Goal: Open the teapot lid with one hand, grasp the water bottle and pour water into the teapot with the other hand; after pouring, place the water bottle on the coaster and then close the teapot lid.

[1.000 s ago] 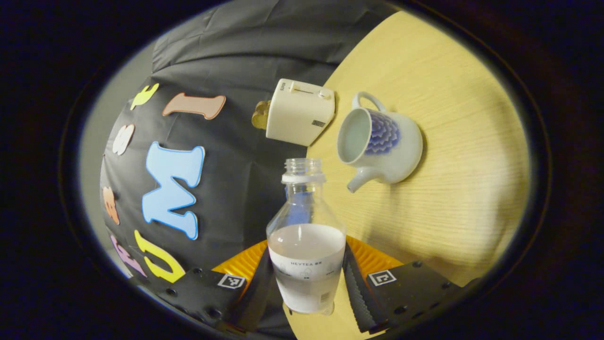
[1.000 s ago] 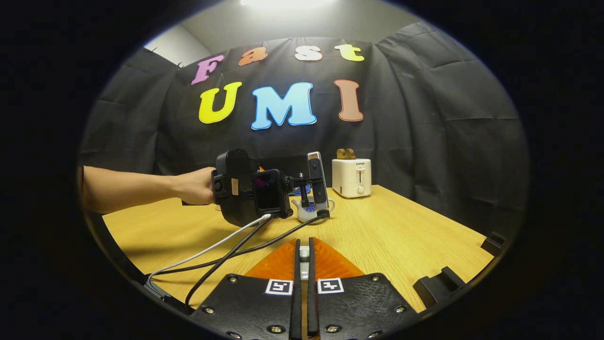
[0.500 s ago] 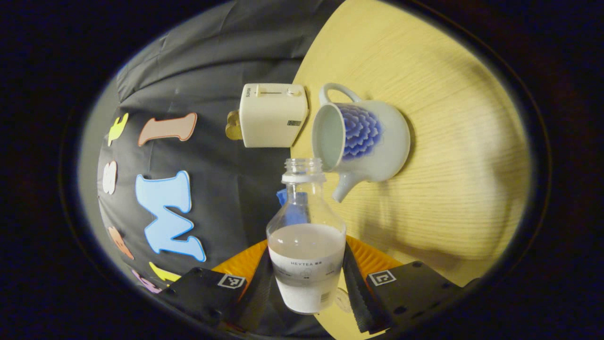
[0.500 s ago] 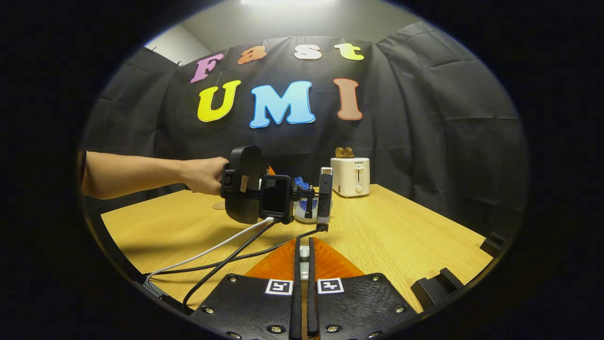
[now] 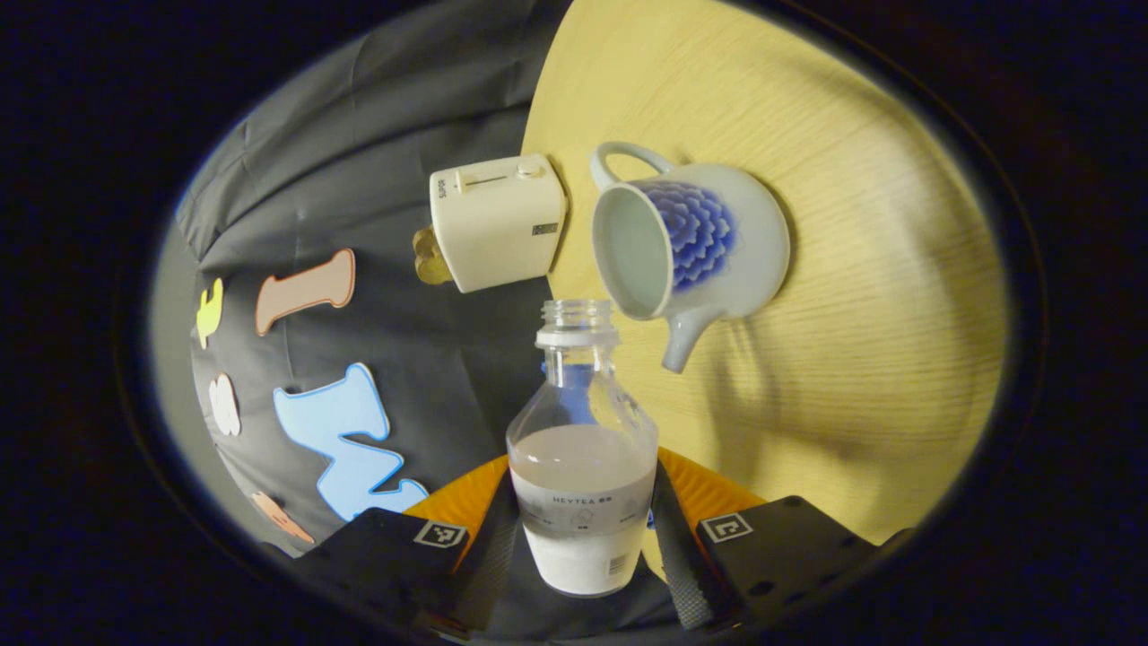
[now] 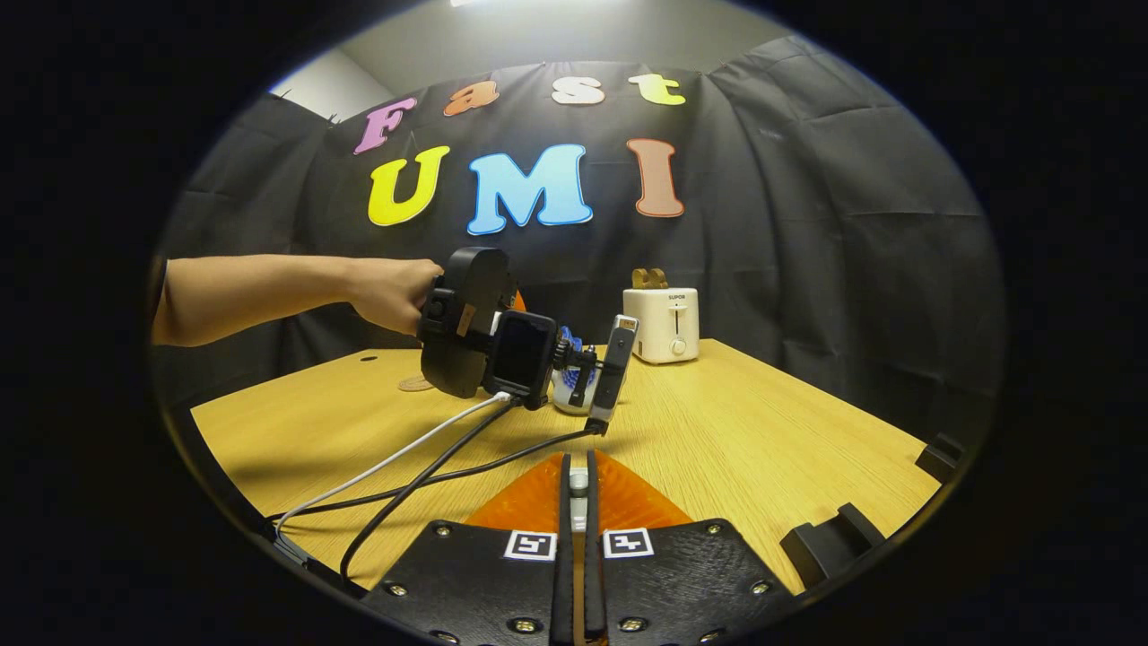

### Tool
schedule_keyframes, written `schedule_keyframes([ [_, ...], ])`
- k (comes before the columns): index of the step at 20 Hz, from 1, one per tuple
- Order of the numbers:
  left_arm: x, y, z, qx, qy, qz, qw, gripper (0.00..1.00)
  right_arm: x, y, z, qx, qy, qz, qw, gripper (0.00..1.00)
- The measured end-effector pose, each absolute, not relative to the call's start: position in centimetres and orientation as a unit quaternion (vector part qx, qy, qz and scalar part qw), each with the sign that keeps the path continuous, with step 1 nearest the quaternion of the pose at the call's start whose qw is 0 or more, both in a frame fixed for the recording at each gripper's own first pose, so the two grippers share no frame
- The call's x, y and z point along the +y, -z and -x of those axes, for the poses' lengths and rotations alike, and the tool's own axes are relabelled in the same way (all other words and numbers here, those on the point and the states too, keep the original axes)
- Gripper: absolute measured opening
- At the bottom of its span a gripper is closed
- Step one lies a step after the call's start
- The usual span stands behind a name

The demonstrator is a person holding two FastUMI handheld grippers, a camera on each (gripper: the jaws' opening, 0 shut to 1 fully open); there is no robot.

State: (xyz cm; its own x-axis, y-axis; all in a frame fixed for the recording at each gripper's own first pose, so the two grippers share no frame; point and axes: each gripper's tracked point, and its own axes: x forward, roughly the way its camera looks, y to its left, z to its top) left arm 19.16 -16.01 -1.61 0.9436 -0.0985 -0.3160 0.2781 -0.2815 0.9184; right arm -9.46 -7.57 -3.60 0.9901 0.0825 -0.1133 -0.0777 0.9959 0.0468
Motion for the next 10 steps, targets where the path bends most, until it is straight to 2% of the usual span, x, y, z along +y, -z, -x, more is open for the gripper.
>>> schedule_keyframes([
  [10, -16.04, 0.59, -18.90, 0.057, 0.152, -0.819, 0.550, 0.87, -7.99, 3.70, 9.43, 0.058, -0.036, -0.024, 0.997, 0.05],
])
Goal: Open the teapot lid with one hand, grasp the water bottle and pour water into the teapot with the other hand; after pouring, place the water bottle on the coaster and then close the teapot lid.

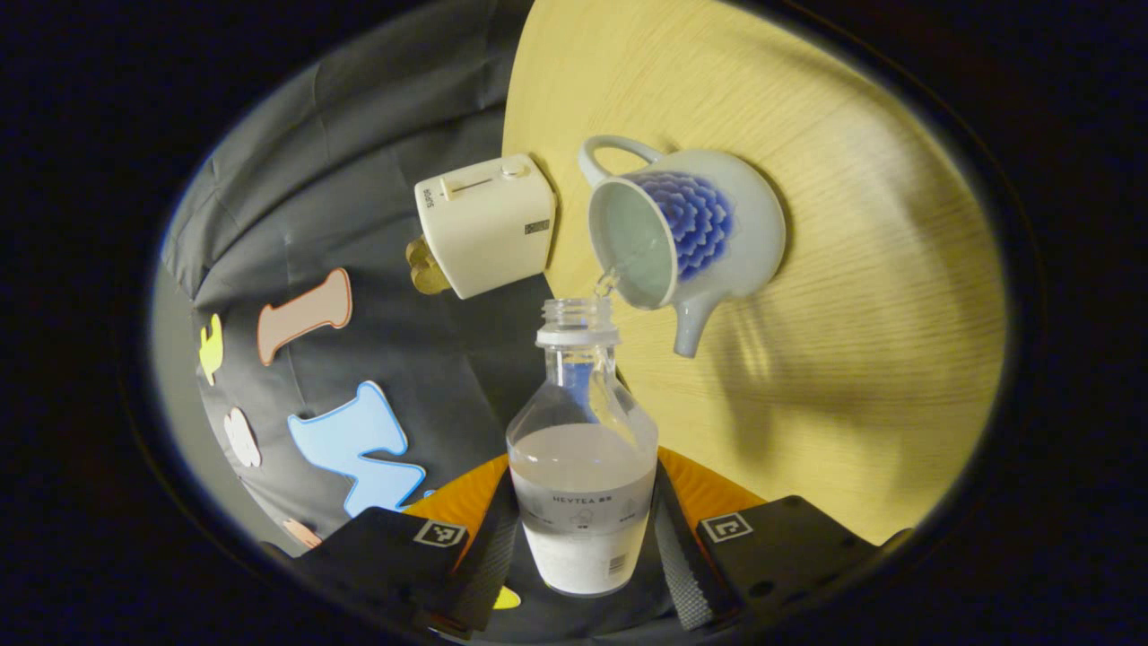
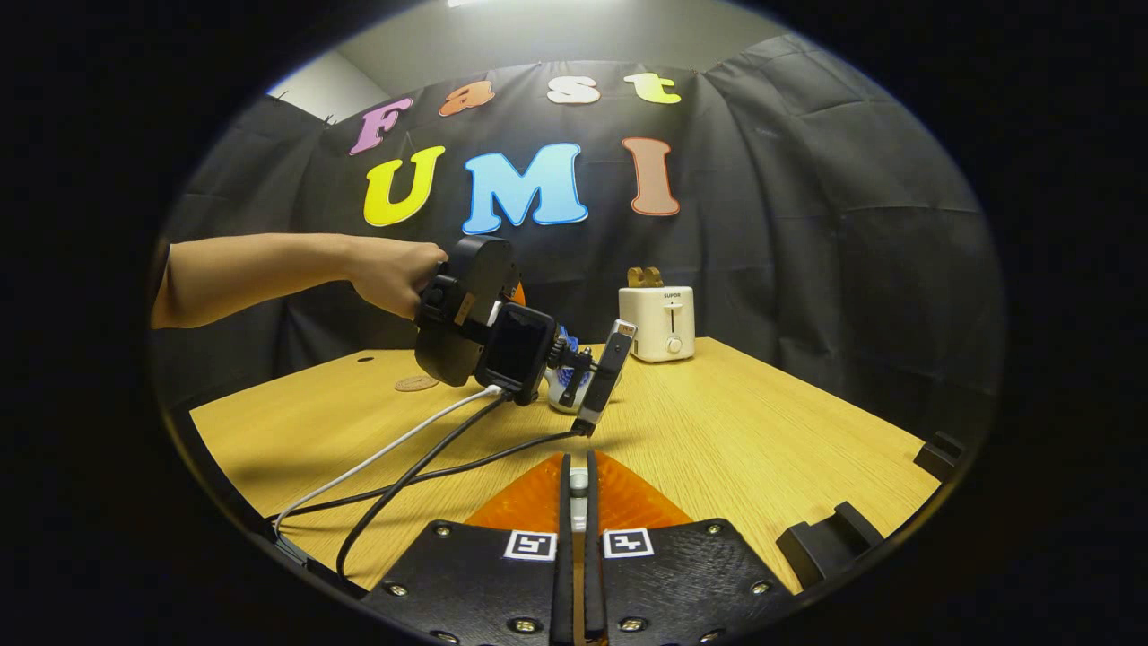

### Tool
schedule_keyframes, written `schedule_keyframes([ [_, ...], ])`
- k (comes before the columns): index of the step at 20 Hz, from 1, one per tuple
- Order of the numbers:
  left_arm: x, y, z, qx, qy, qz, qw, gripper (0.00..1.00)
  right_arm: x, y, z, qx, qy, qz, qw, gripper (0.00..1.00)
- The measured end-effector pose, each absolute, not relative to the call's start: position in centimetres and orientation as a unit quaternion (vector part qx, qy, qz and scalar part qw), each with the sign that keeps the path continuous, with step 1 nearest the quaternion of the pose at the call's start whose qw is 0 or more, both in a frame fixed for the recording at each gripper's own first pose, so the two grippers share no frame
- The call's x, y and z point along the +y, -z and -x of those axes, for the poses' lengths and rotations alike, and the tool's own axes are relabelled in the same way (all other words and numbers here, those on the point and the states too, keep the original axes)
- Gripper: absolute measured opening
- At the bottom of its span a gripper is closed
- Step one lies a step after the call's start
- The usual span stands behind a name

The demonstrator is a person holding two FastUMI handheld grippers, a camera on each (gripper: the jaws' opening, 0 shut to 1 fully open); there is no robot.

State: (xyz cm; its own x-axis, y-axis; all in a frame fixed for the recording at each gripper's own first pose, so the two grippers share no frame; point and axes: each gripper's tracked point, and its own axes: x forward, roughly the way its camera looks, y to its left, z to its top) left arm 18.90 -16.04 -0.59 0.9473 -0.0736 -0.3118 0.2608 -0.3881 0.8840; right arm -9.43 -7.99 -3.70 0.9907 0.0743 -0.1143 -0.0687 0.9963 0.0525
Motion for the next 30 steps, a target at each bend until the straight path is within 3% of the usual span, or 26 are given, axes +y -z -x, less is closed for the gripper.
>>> schedule_keyframes([
  [30, -16.8, -1.0, -18.3, 0.049, 0.142, -0.872, 0.465, 0.87, -8.3, 3.8, 9.6, 0.063, -0.034, -0.025, 0.997, 0.05],
])
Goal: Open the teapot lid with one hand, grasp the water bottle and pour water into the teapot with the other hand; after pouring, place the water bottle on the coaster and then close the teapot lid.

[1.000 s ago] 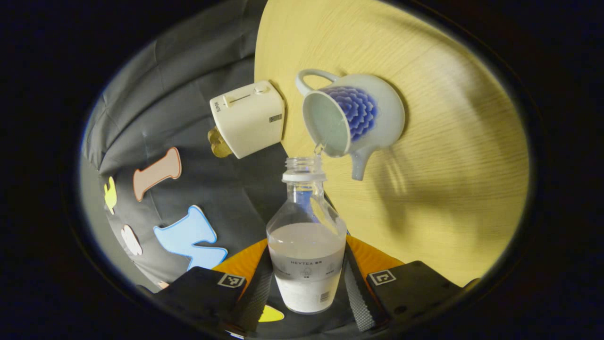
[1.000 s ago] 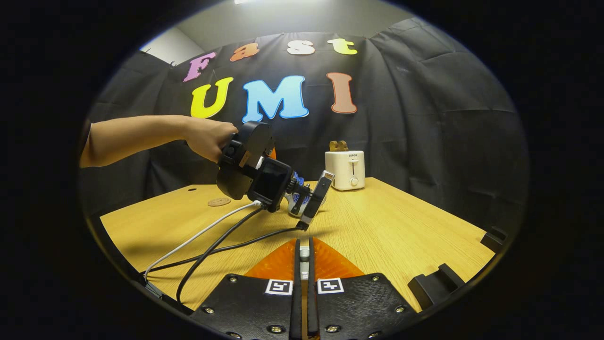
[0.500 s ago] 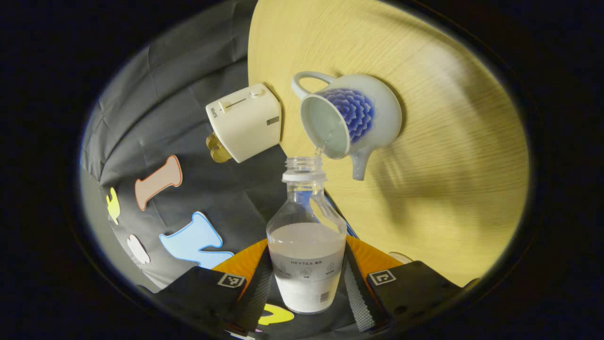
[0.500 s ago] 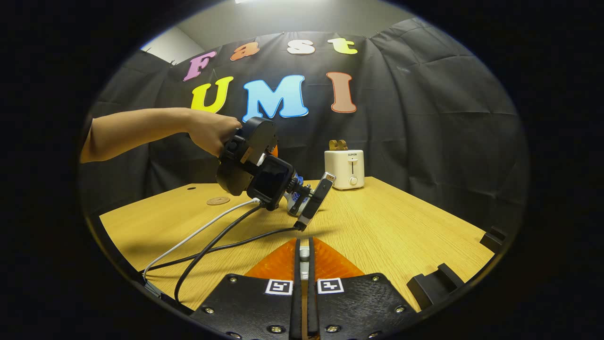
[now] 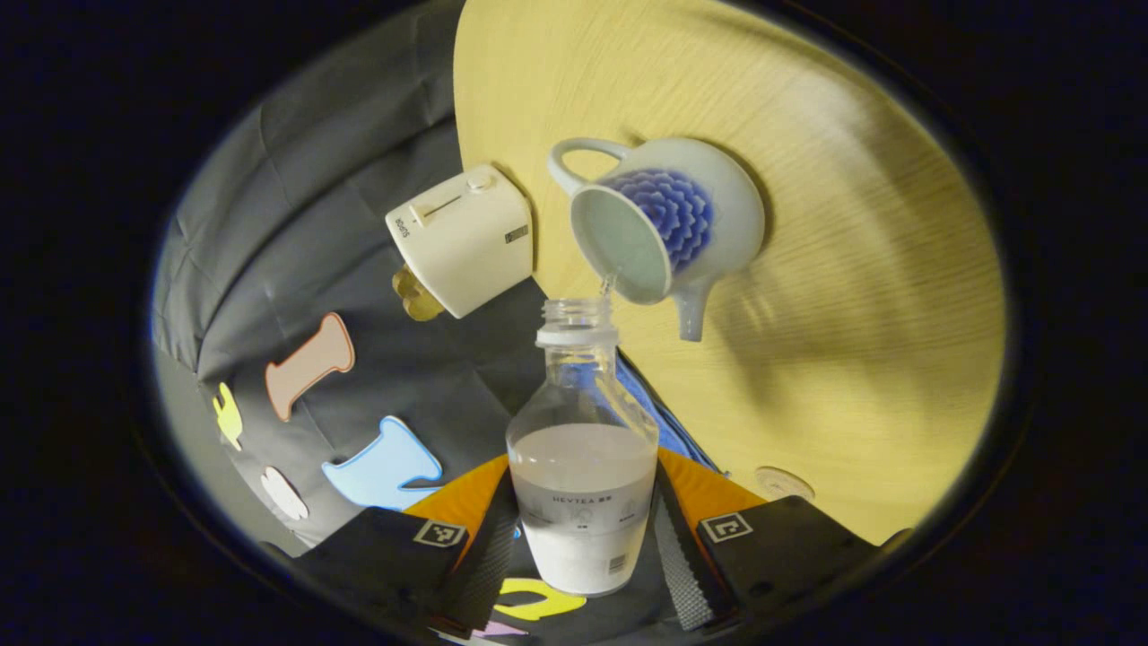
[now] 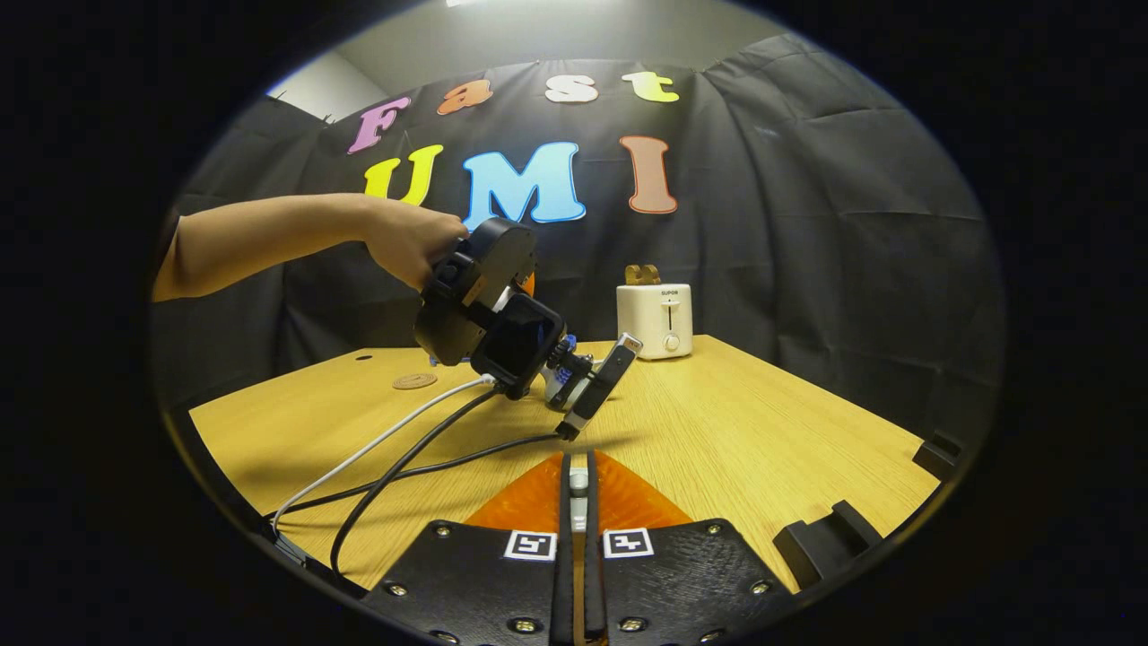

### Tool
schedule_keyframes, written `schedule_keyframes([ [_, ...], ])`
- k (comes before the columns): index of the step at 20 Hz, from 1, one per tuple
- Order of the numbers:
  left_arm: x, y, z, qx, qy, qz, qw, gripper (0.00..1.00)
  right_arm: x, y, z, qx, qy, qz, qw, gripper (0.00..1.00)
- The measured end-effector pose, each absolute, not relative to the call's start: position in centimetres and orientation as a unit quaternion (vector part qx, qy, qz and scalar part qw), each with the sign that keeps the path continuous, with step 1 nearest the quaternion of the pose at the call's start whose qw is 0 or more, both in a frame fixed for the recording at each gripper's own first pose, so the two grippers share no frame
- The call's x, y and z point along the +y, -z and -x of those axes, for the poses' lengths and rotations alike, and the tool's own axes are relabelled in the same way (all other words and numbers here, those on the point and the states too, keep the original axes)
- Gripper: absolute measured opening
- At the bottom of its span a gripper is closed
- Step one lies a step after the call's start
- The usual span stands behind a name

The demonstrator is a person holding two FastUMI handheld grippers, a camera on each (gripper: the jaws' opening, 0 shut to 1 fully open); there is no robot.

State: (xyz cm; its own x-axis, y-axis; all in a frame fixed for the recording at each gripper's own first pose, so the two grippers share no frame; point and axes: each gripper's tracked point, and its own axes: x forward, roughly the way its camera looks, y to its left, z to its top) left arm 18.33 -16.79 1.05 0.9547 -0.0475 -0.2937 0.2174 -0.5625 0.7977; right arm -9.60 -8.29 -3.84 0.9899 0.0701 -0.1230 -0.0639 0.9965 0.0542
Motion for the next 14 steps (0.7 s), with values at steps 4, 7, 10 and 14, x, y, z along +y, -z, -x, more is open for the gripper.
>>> schedule_keyframes([
  [4, -16.92, -1.20, -18.26, 0.052, 0.142, -0.874, 0.461, 0.87, -8.10, 3.84, 9.65, 0.063, -0.036, -0.023, 0.997, 0.05],
  [7, -17.08, -1.06, -18.14, 0.047, 0.145, -0.872, 0.464, 0.87, -8.16, 3.43, 9.76, 0.058, -0.036, -0.027, 0.997, 0.05],
  [10, -16.99, -0.87, -18.22, 0.046, 0.147, -0.869, 0.470, 0.87, -8.12, 3.52, 9.73, 0.060, -0.037, -0.027, 0.997, 0.05],
  [14, -17.01, -0.58, -18.40, 0.044, 0.156, -0.858, 0.487, 0.87, -8.10, 3.60, 9.77, 0.063, -0.037, -0.027, 0.997, 0.05],
])
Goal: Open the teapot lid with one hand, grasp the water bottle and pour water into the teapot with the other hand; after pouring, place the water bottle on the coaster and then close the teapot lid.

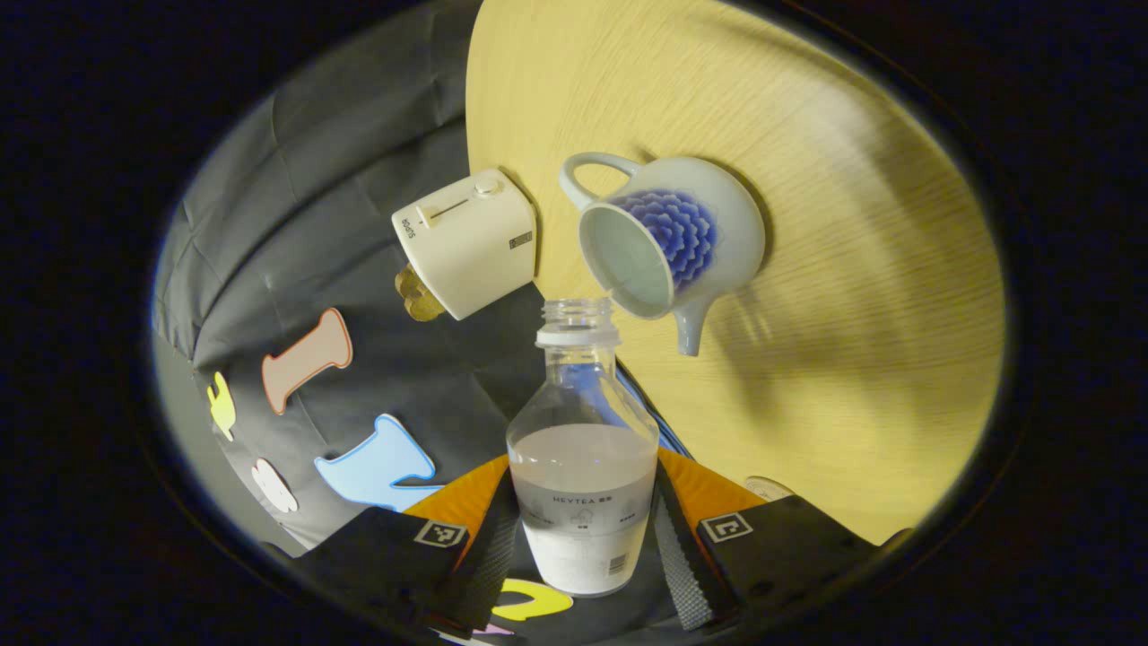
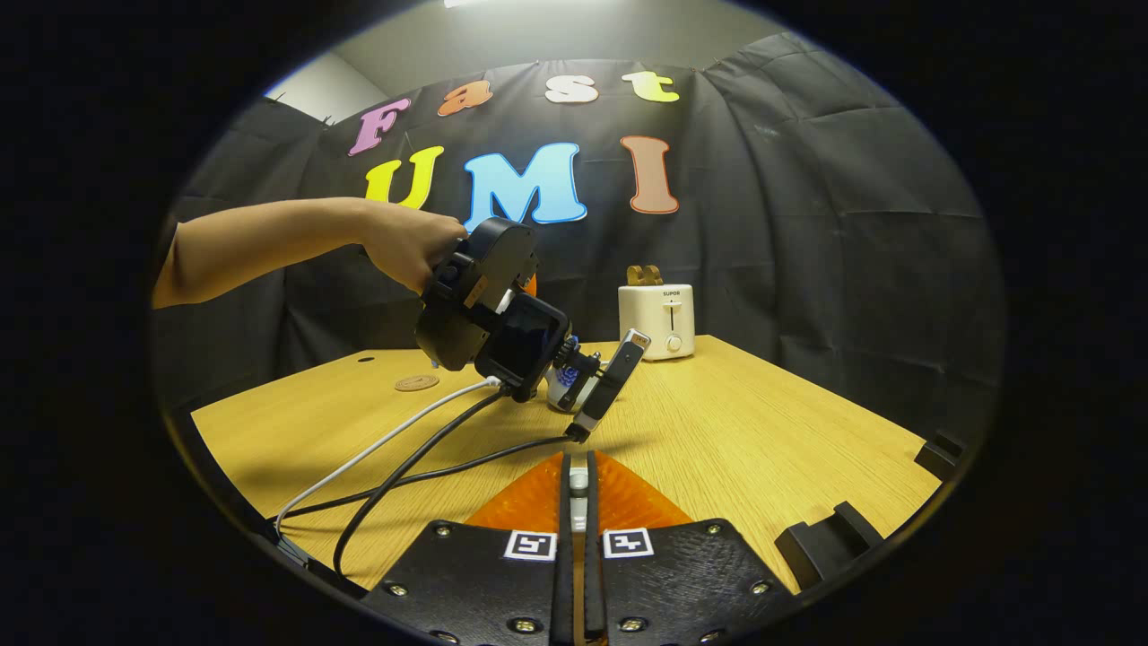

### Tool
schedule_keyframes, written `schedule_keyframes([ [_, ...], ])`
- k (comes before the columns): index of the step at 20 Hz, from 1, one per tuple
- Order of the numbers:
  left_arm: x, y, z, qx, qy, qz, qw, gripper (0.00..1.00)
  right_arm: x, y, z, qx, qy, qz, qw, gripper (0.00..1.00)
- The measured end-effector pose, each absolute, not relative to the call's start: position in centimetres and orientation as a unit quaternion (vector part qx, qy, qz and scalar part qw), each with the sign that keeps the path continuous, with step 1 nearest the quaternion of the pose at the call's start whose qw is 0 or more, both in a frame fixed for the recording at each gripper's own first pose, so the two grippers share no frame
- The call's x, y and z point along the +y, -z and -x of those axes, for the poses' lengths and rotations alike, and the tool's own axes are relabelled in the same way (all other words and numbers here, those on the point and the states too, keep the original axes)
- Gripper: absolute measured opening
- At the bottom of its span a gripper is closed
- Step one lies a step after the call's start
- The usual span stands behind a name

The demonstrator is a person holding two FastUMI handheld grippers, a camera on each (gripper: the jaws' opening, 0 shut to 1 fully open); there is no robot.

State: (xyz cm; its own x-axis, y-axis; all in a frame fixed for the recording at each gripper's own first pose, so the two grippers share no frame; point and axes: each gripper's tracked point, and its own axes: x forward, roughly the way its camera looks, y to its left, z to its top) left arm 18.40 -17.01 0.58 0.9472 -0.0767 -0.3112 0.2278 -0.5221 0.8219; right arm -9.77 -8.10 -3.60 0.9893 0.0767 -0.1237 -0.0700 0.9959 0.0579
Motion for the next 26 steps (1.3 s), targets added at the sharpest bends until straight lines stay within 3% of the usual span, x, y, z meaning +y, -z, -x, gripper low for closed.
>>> schedule_keyframes([
  [7, -17.2, 0.5, -18.5, 0.028, 0.165, -0.811, 0.560, 0.87, -8.5, 4.2, 9.7, 0.072, -0.030, -0.032, 0.996, 0.05],
  [12, -16.9, 1.9, -17.8, -0.003, 0.182, -0.671, 0.719, 0.87, -9.1, 2.5, 9.2, 0.049, -0.019, -0.015, 0.999, 0.05],
  [15, -16.1, 1.3, -17.2, -0.014, 0.193, -0.584, 0.788, 0.88, -8.6, 1.6, 8.5, 0.041, -0.023, -0.008, 0.999, 0.05],
  [21, -9.6, 0.9, -16.5, 0.011, 0.161, -0.372, 0.914, 0.87, -6.4, -0.5, 5.5, 0.021, -0.050, -0.006, 0.999, 0.05],
  [26, -3.7, 0.1, -16.0, 0.003, 0.117, -0.186, 0.976, 0.87, -4.9, -0.9, 2.8, 0.021, -0.060, -0.007, 0.998, 0.05],
])
